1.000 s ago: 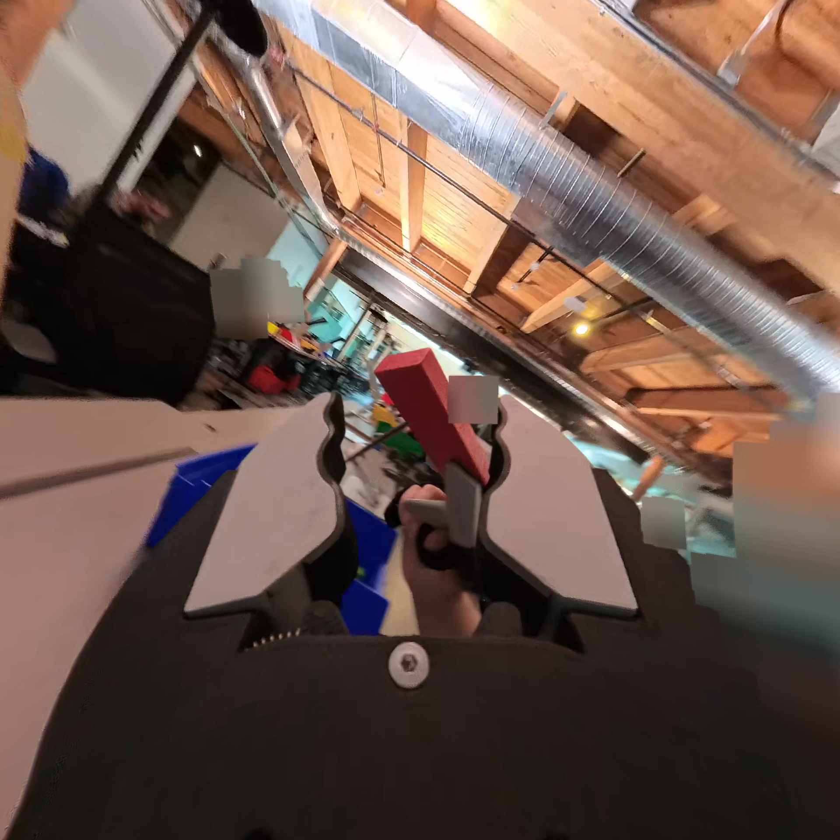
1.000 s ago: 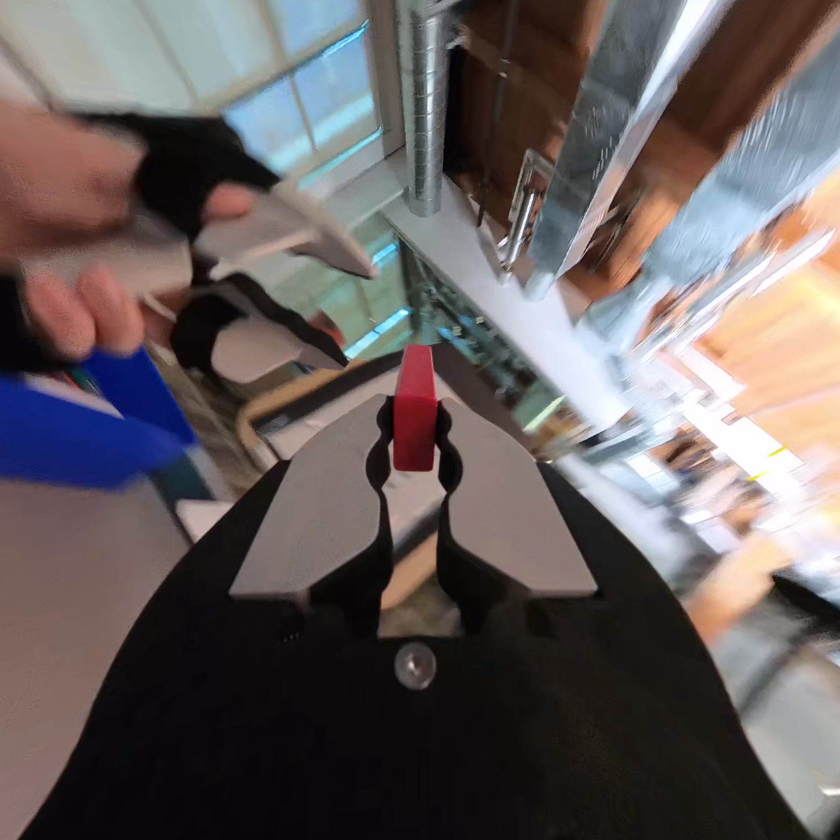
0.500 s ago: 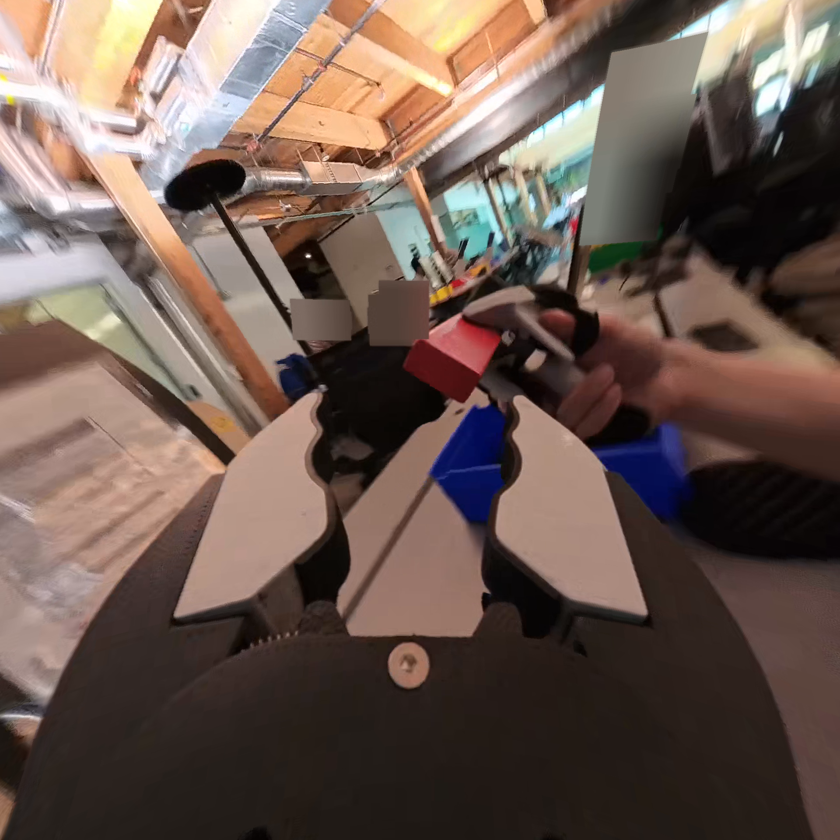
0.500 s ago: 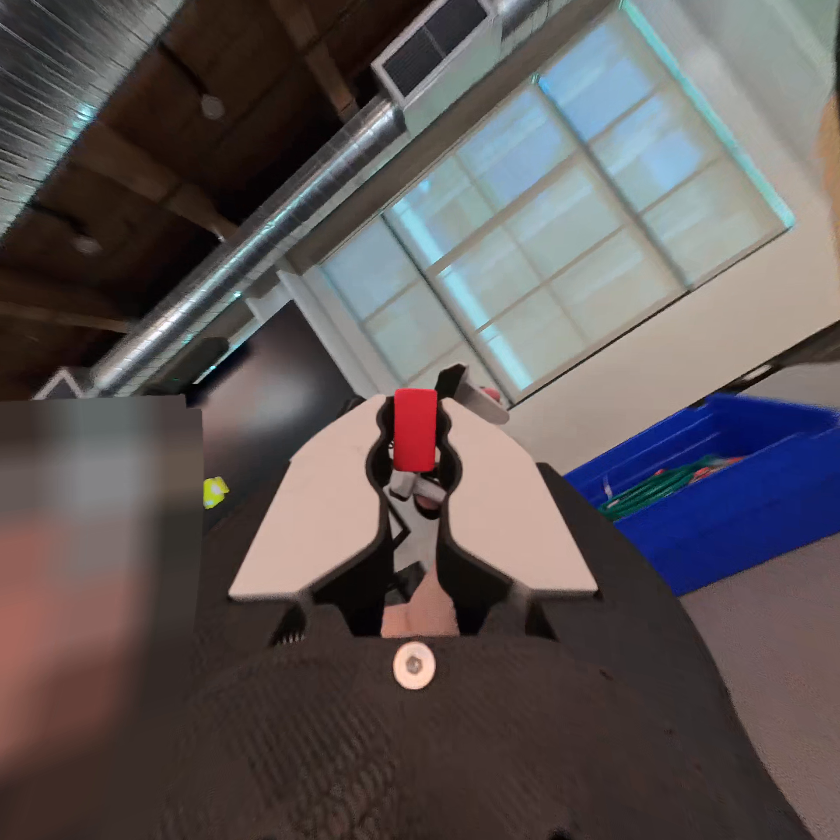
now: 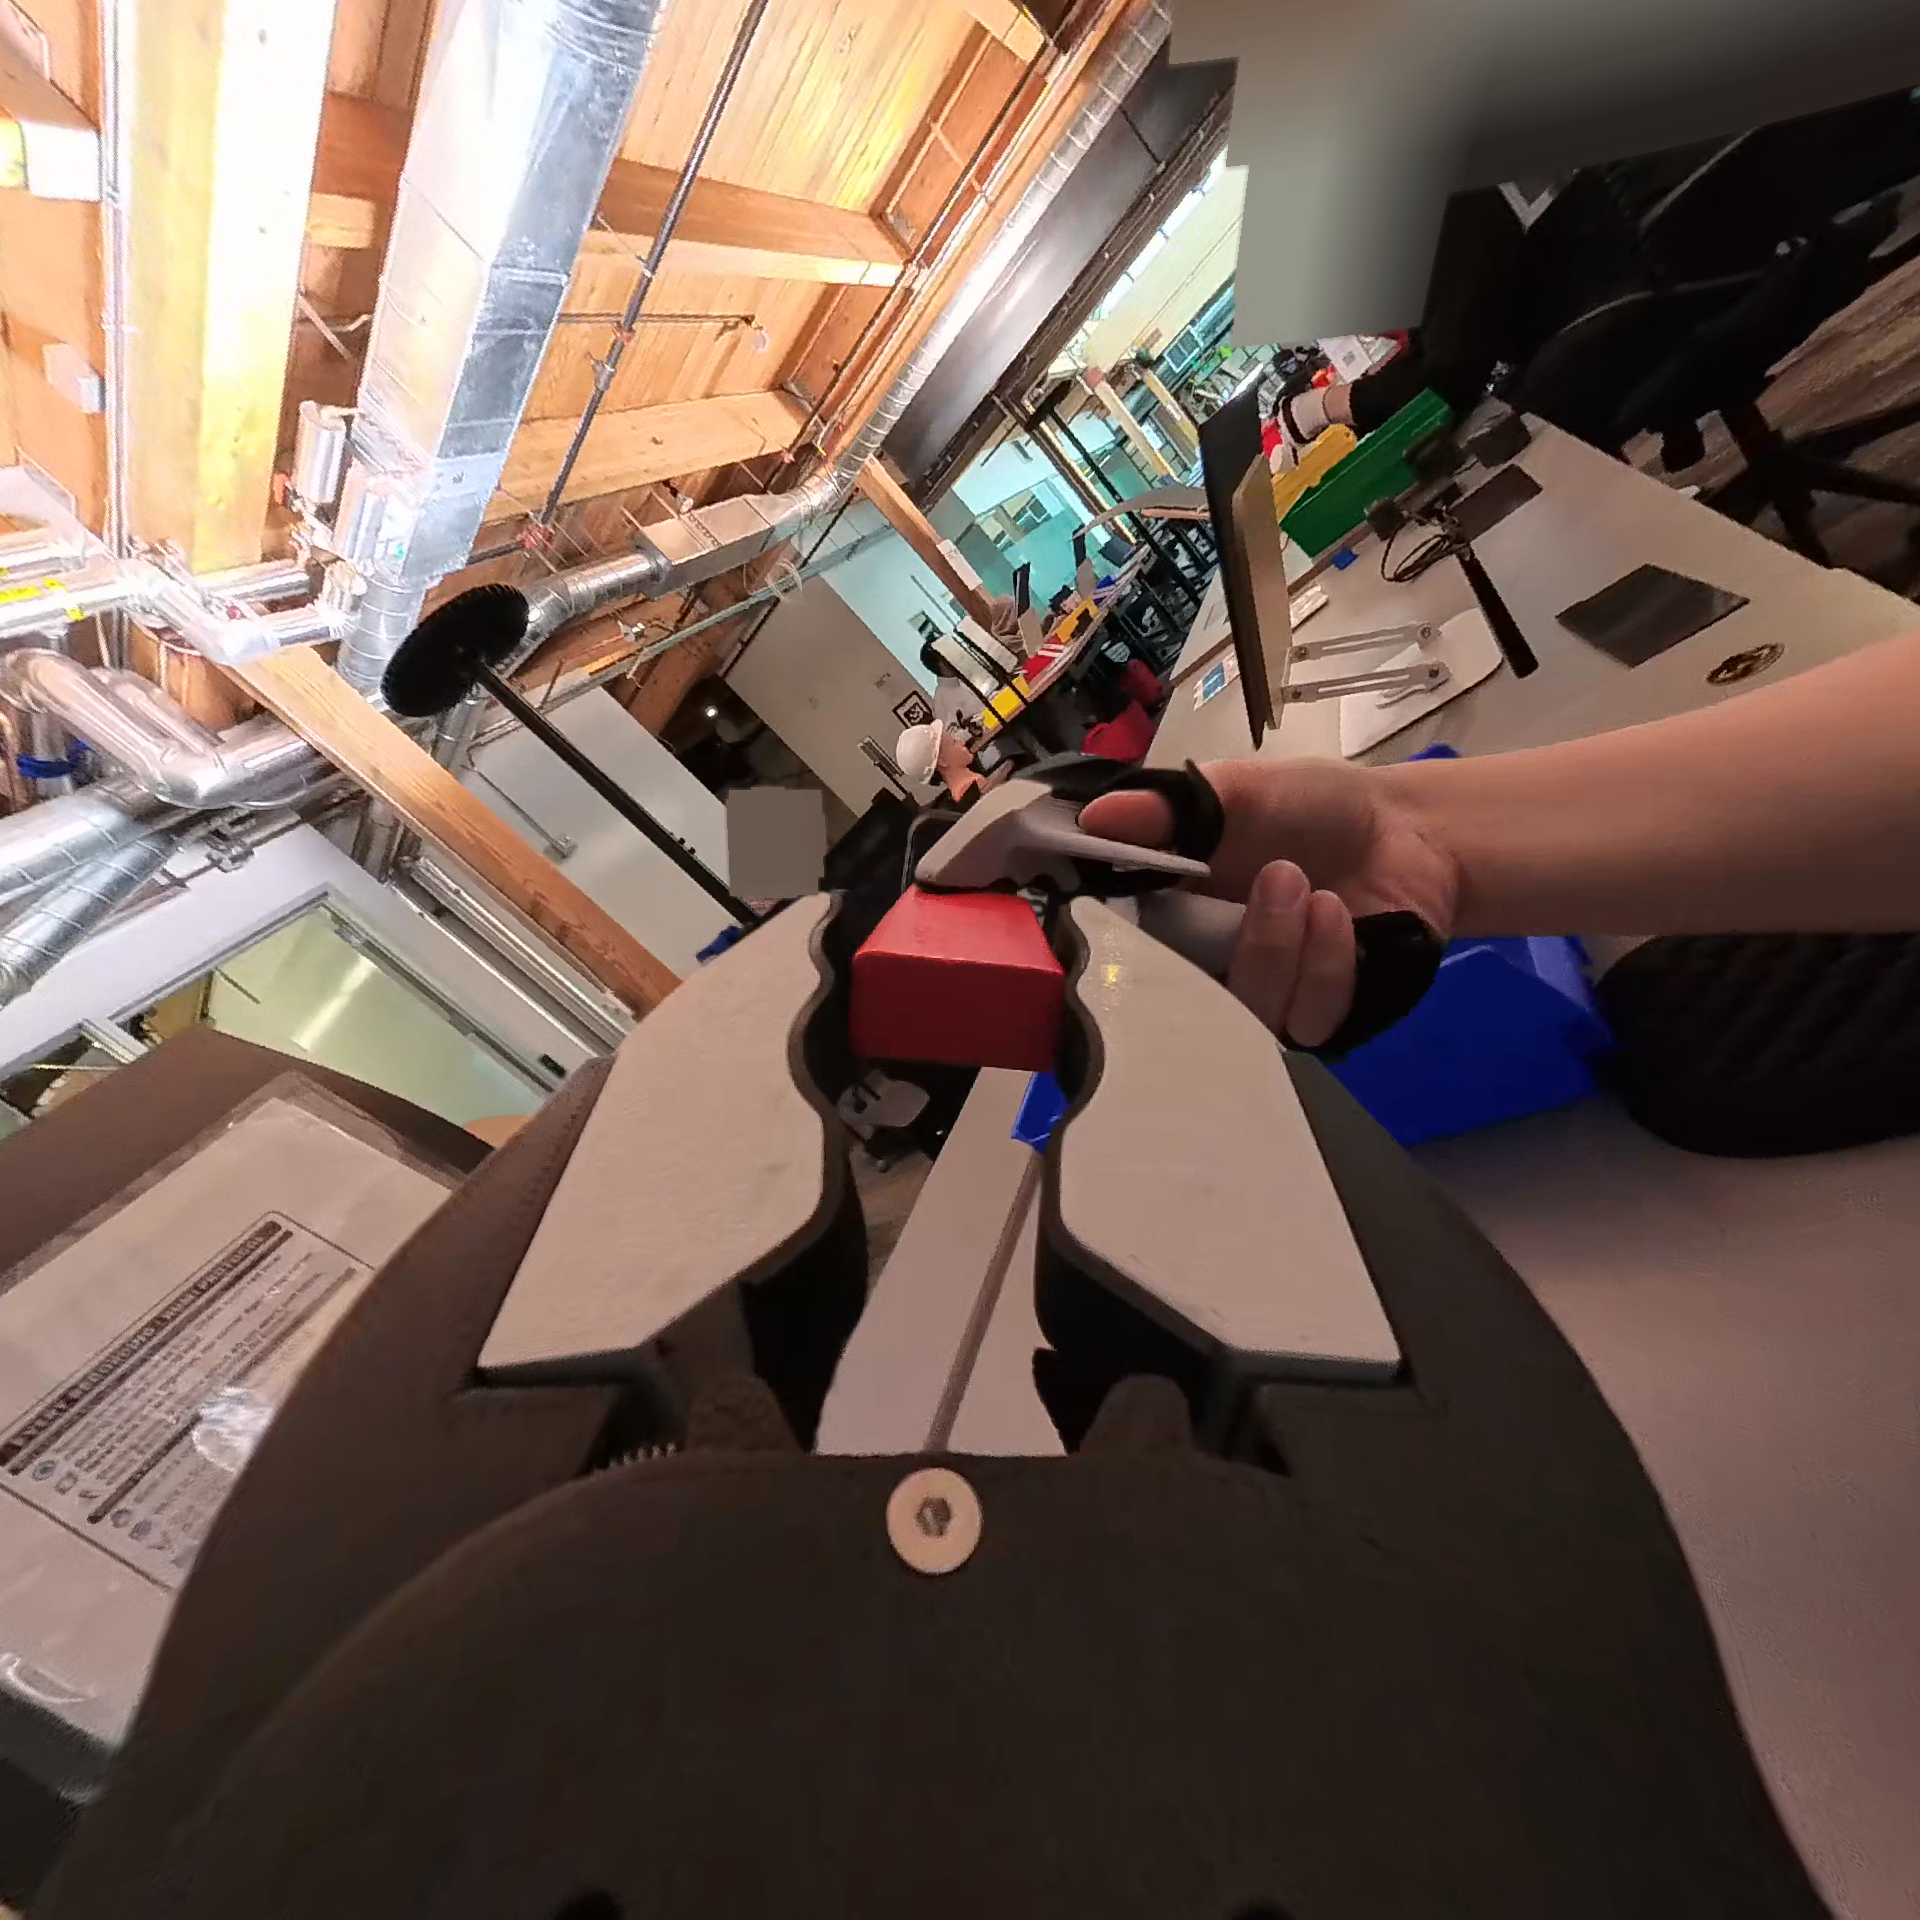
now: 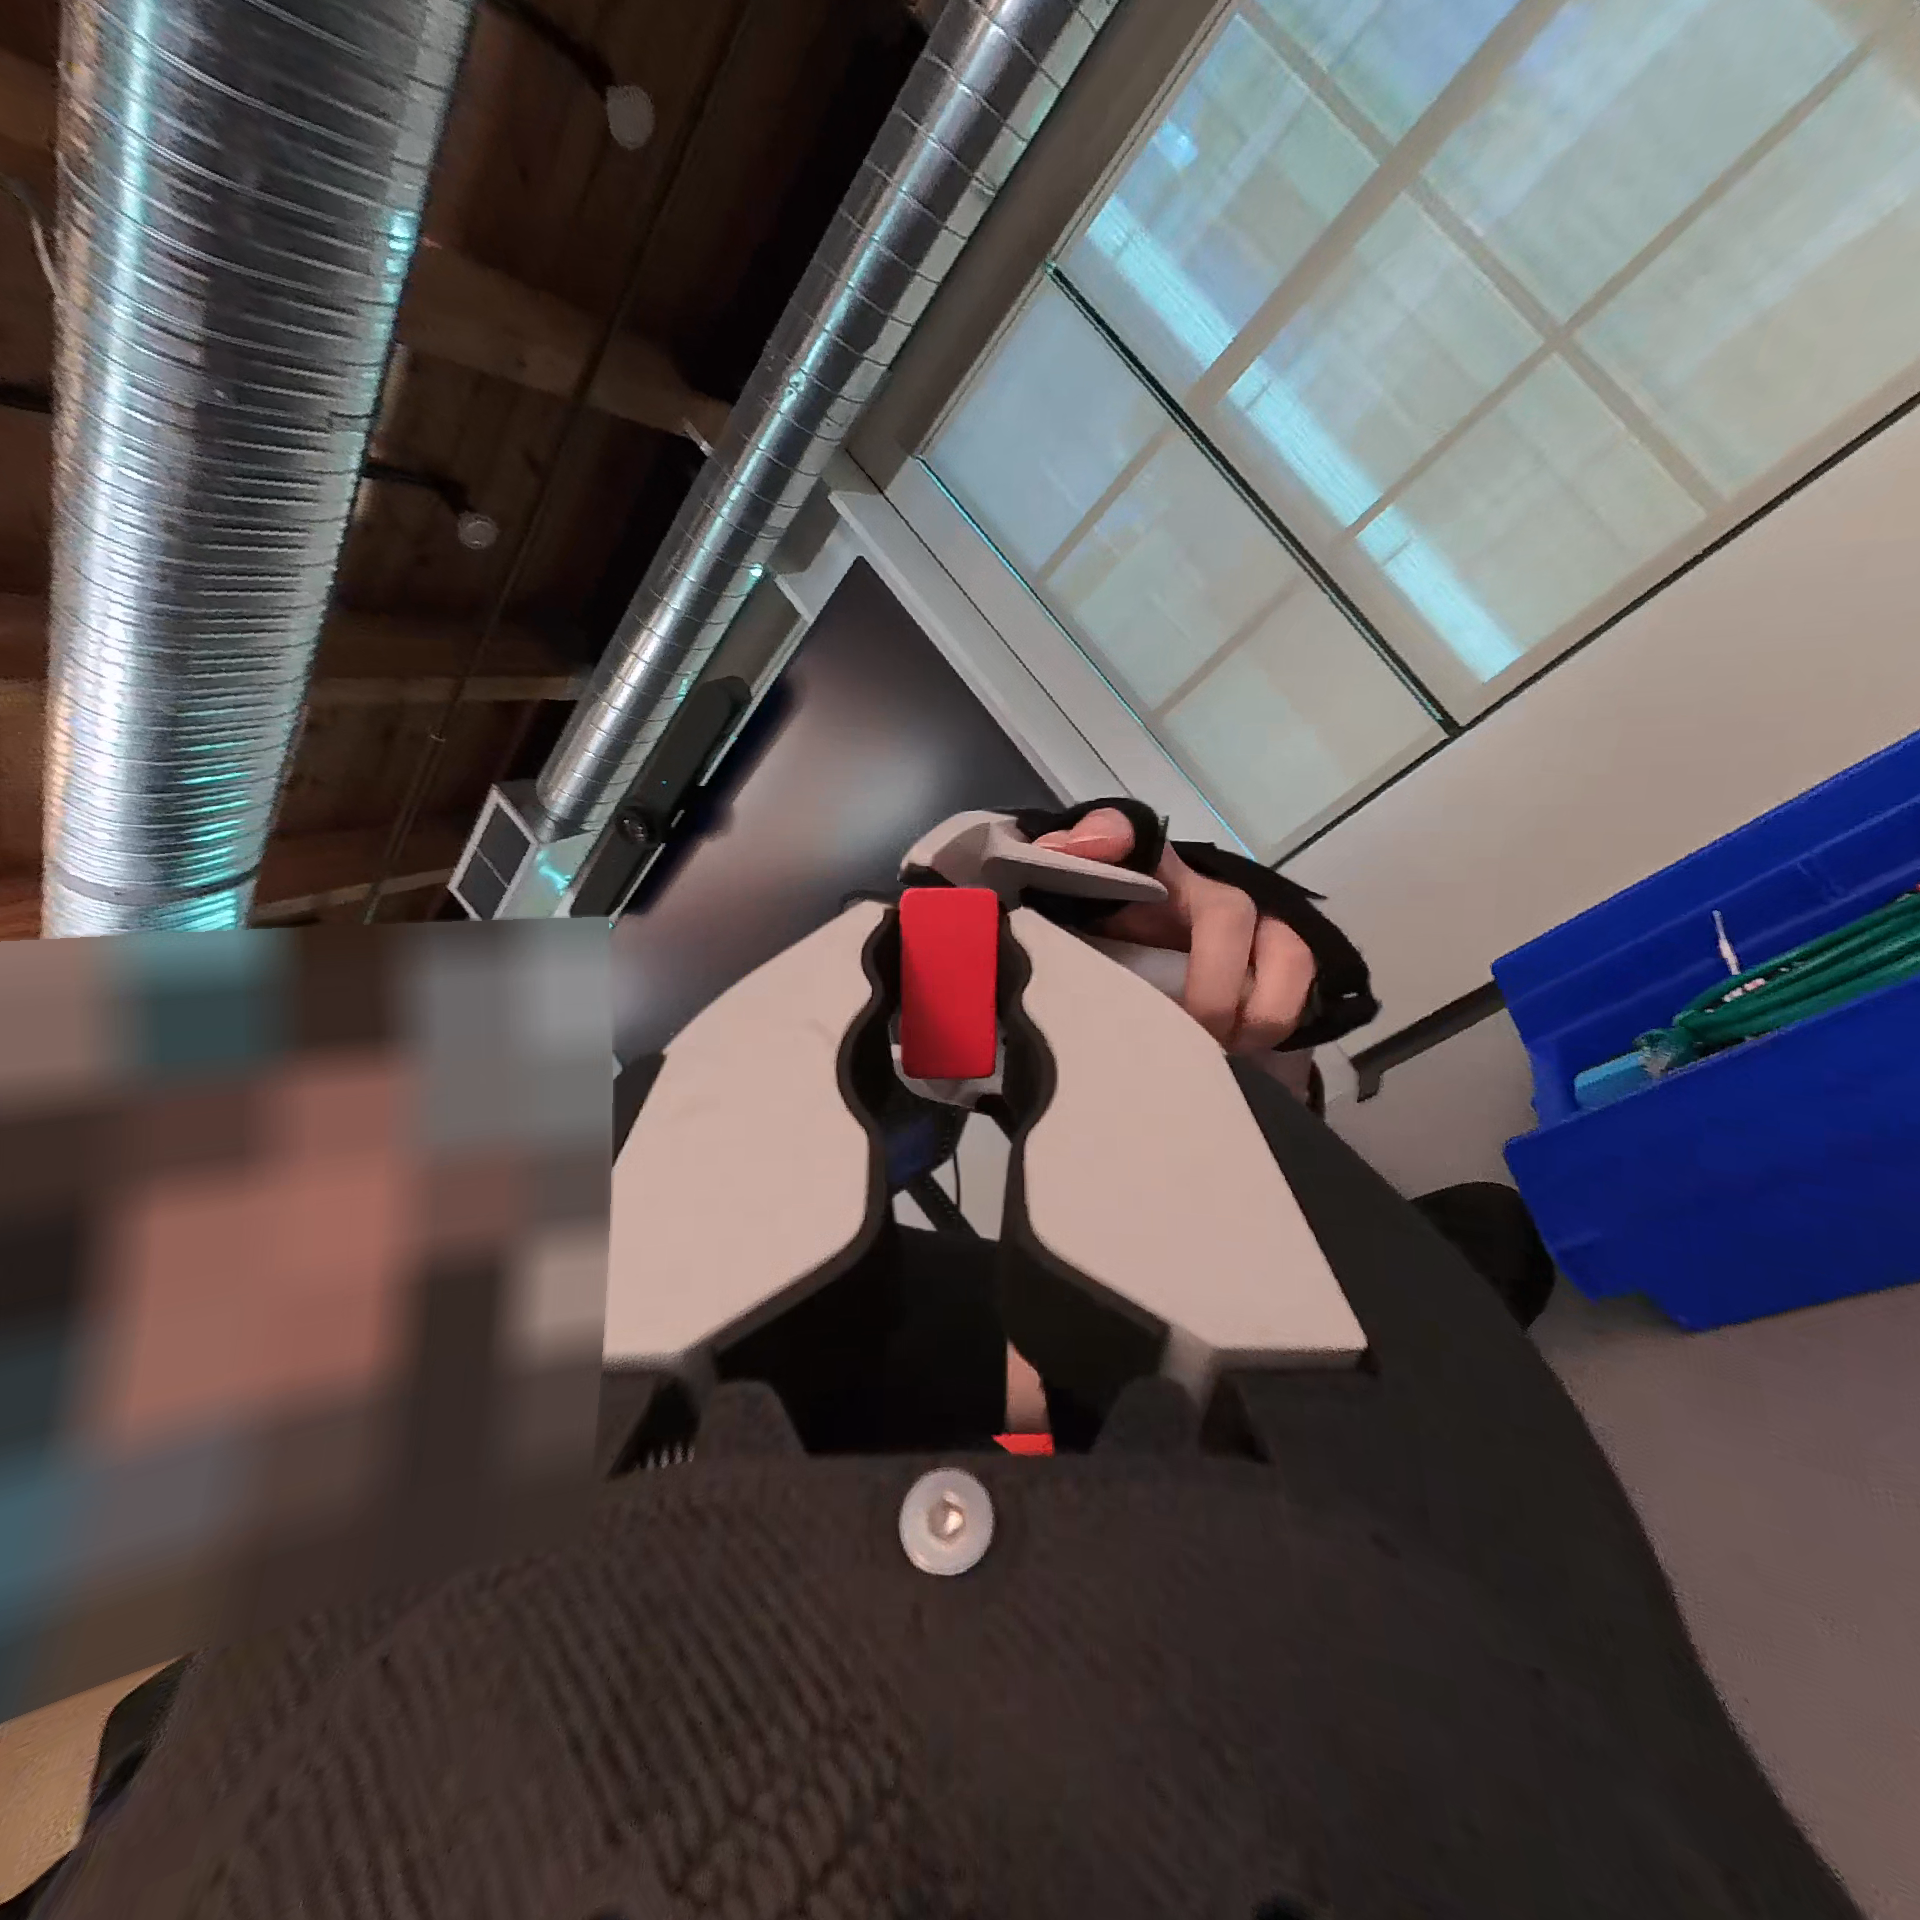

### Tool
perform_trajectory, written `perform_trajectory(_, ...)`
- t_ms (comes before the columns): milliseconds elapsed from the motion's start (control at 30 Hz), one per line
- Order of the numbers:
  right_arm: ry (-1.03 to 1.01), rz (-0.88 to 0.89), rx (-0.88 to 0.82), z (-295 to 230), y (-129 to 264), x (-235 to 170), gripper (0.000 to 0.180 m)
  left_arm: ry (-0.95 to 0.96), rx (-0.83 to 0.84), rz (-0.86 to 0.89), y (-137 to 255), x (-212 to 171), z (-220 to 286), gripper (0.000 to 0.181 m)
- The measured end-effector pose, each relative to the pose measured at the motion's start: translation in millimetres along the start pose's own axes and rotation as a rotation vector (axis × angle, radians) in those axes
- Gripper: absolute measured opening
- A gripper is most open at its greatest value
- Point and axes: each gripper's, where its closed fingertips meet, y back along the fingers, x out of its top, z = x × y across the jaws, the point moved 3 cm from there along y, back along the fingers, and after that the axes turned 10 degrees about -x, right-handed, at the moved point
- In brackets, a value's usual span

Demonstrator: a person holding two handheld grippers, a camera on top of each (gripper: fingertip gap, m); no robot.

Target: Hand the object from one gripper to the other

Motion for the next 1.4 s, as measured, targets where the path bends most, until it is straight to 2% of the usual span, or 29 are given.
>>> perform_trajectory(100,0.001,0.043,-0.060,12,1,6,0.023,-0.082,0.053,-0.092,-1,-5,-3,0.035)
perform_trajectory(167,0.094,0.068,-0.217,27,6,14,0.052,-0.142,0.116,-0.175,-1,-11,-9,0.035)
perform_trajectory(233,0.254,0.129,-0.389,33,15,26,0.063,-0.216,0.186,-0.287,1,-18,-17,0.035)
perform_trajectory(300,0.454,0.184,-0.545,28,19,36,0.086,-0.305,0.258,-0.401,3,-26,-24,0.035)
perform_trajectory(400,0.771,0.131,-0.740,14,10,33,0.109,-0.415,0.325,-0.517,1,-34,-27,0.035)
perform_trajectory(500,1.015,0.016,-0.862,5,-6,18,0.117,-0.502,0.360,-0.584,-3,-38,-25,0.035)
perform_trajectory(600,1.154,-0.040,-0.958,6,-15,10,0.119,-0.548,0.364,-0.614,-9,-39,-20,0.035)
perform_trajectory(833,1.111,-0.138,-0.974,20,-13,3,0.114,-0.618,0.311,-0.594,-24,-32,0,0.035)
perform_trajectory(967,1.078,-0.210,-0.906,22,-15,-6,0.106,-0.658,0.277,-0.575,-29,-30,8,0.035)
perform_trajectory(1200,1.001,-0.257,-0.809,23,-14,-11,0.106,-0.643,0.253,-0.549,-32,-28,14,0.035)
perform_trajectory(1300,0.847,-0.243,-0.679,18,-15,-14,0.105,-0.601,0.291,-0.509,-30,-19,10,0.045)
perform_trajectory(1400,0.644,-0.220,-0.466,5,-15,-16,0.105,-0.505,0.270,-0.479,-25,-12,5,0.062)
